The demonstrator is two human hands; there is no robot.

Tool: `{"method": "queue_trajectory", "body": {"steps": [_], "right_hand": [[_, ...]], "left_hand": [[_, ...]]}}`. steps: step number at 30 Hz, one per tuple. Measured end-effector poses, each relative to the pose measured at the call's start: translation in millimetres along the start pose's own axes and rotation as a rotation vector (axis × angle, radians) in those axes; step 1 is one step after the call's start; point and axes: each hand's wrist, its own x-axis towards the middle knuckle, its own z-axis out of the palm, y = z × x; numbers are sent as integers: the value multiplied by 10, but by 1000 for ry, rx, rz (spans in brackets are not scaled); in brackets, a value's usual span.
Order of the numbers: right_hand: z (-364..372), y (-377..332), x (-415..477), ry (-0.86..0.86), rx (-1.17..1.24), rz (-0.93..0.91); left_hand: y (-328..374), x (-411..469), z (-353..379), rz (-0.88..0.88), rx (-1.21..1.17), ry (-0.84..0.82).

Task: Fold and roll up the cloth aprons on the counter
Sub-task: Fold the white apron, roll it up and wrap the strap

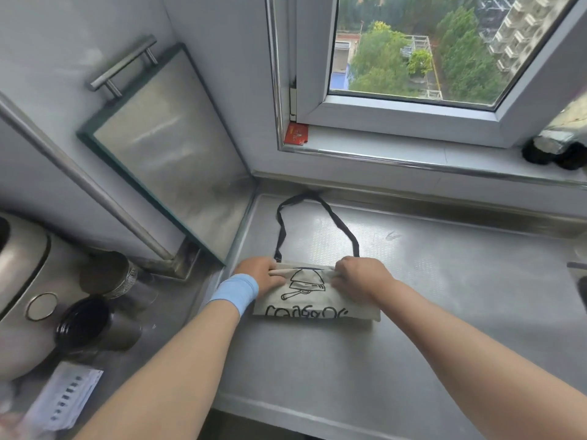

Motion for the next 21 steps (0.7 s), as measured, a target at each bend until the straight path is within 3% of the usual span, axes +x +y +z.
{"method": "queue_trajectory", "body": {"steps": [2, 4, 6, 8, 10, 14, 16, 21], "right_hand": [[50, 55, 100, 65, -22, 19], [90, 81, 134, 92, -25, 28], [149, 118, 167, 105, -10, 23], [202, 133, 167, 133, 15, 9], [255, 144, 133, 191, 45, -6], [384, 197, 78, 250, 76, -5], [412, 181, 67, 250, 67, -13], [372, -9, 75, 325, -223, 94]], "left_hand": [[22, 62, 57, -18, -56, 85], [83, 72, 226, 22, 62, 291], [217, 60, 399, 131, 149, 480], [358, 37, 577, 324, 191, 540], [452, 20, 739, 435, 264, 487], [456, 90, 824, 299, 346, 226], [409, 153, 841, 315, 400, 150], [397, 266, 811, 286, 438, 108]]}}
